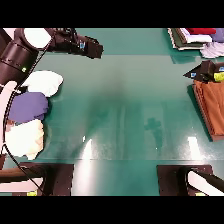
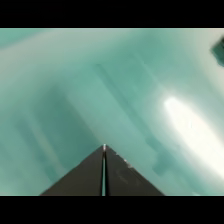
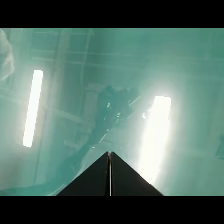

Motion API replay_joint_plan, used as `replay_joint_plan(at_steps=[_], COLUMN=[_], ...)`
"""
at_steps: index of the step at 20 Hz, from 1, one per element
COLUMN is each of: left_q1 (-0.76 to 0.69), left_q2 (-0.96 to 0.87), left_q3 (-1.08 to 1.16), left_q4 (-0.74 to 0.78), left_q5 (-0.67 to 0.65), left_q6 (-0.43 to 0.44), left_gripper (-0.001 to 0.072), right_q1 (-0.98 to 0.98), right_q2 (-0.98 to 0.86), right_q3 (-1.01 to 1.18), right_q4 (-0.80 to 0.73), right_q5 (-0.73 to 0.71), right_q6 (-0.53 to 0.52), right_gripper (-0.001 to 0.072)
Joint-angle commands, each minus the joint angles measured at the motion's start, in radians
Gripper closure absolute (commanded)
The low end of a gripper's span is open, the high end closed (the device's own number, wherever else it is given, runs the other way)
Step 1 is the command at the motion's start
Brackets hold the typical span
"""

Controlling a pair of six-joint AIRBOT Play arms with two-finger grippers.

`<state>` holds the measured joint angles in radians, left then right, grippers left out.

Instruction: Fold the shirts.

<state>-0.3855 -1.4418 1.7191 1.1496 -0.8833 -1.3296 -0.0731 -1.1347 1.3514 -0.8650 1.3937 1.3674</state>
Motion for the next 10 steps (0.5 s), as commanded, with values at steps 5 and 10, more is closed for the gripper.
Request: replay_joint_plan(at_steps=[5, 10], left_q1=[0.082, 0.384], left_q2=[0.0, 0.0], left_q3=[-0.021, -0.167], left_q4=[0.519, 0.485], left_q5=[-0.107, -0.094], left_q6=[-0.098, -0.293], left_gripper=[0.0678, 0.0196], right_q1=[0.002, 0.002], right_q2=[0.001, 0.001], right_q3=[0.0, 0.0], right_q4=[0.002, 0.003], right_q5=[-0.003, -0.003], right_q6=[0.001, 0.001], right_gripper=[0.0694, 0.0694])
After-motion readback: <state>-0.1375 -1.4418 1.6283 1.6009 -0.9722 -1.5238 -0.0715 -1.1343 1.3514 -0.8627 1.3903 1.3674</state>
